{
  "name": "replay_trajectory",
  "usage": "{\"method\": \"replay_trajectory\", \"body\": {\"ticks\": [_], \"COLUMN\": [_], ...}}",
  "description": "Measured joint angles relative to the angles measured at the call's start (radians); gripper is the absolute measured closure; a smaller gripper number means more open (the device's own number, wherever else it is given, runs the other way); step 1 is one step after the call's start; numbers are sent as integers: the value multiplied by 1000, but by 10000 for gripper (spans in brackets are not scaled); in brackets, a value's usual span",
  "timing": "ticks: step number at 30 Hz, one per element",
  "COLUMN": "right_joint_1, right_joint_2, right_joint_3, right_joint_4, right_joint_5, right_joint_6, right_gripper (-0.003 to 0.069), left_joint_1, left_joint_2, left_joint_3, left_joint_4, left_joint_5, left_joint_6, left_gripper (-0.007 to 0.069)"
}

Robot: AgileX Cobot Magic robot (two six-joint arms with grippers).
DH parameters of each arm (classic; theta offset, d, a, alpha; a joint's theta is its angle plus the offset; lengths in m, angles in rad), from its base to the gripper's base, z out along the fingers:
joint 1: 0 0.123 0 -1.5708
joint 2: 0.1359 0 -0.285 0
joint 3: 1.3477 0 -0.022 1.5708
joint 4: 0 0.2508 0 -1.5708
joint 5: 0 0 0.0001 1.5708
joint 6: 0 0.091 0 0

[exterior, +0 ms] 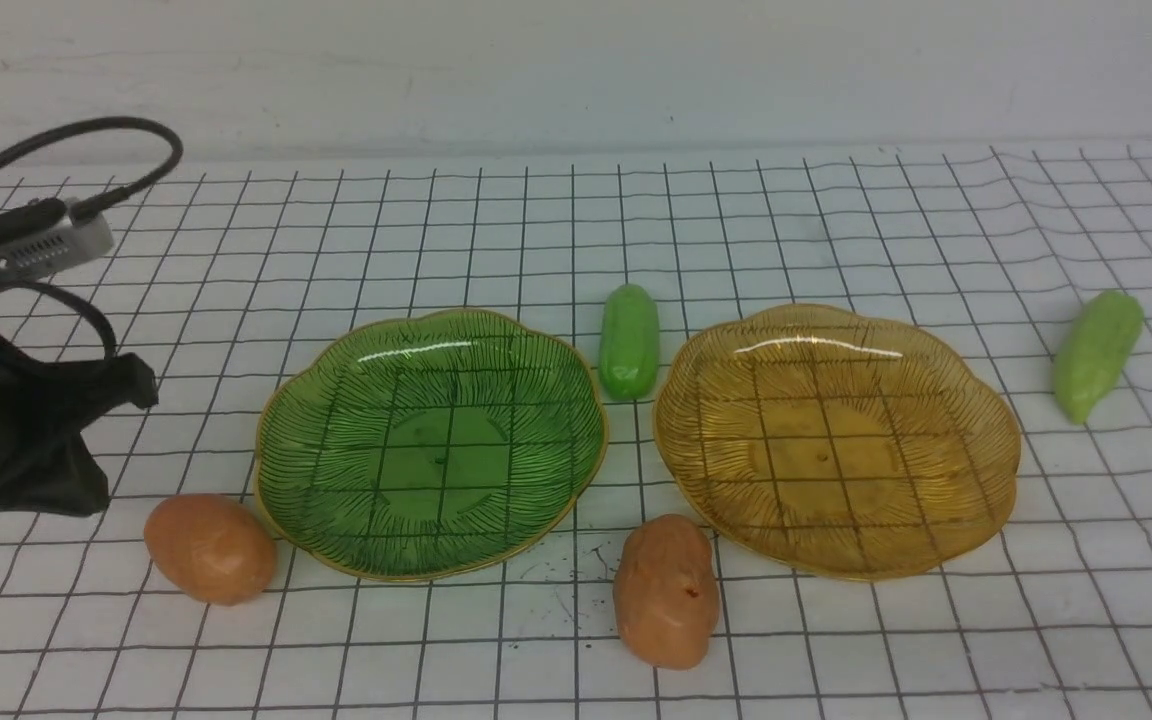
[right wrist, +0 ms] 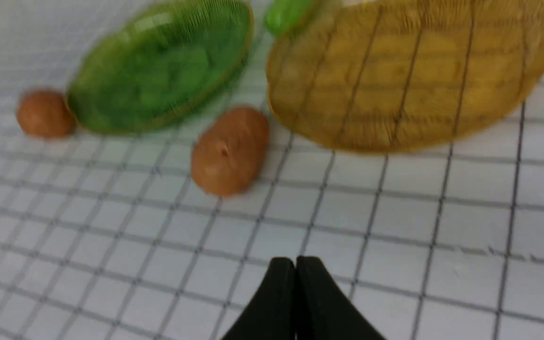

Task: Put different types of vegetables on the plate.
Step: 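Put the potatoes from the left side into the left plate with the left gripper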

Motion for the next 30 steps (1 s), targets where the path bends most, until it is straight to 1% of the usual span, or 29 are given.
{"method": "replay_trajectory", "body": {"ticks": [3,6,7,10,12,13,16,18,20,22,26,27,30], "right_joint_1": [0,0,0,0,0,0,0,0,0,0,0,0,0], "right_joint_2": [46,48,48,48,48,48,48,48,48,48,48,51,65], "right_joint_3": [-38,-42,-42,-42,-42,-42,-42,-42,-42,-42,-42,-42,-44], "right_joint_4": [-10,20,27,36,39,40,40,40,40,40,40,40,40], "right_joint_5": [25,8,0,-12,-13,-13,-13,-13,-13,-13,-8,-2,27], "right_joint_6": [0,-4,-9,-22,-23,-23,-25,-27,-27,-27,-27,-27,-22], "right_gripper": [673,673,673,673,673,673,673,673,673,673,673,673,673], "left_joint_1": [5,5,5,5,5,5,5,5,5,5,5,5,5], "left_joint_2": [45,88,110,162,196,213,251,282,306,324,333,333,330], "left_joint_3": [-16,-20,-20,-20,-20,-20,-20,-21,-21,-21,-27,-27,-30], "left_joint_4": [-2,-25,-34,-42,-45,-50,-67,-84,-87,-87,-92,-91,-74], "left_joint_5": [-10,-57,-78,-115,-133,-146,-177,-199,-208,-208,-207,-204,-174], "left_joint_6": [0,0,0,-3,-7,-7,-8,-6,-5,-4,-4,-4,5], "left_gripper": [599,493,414,212,95,49,-8,-16,1,44,188,209,210]}}
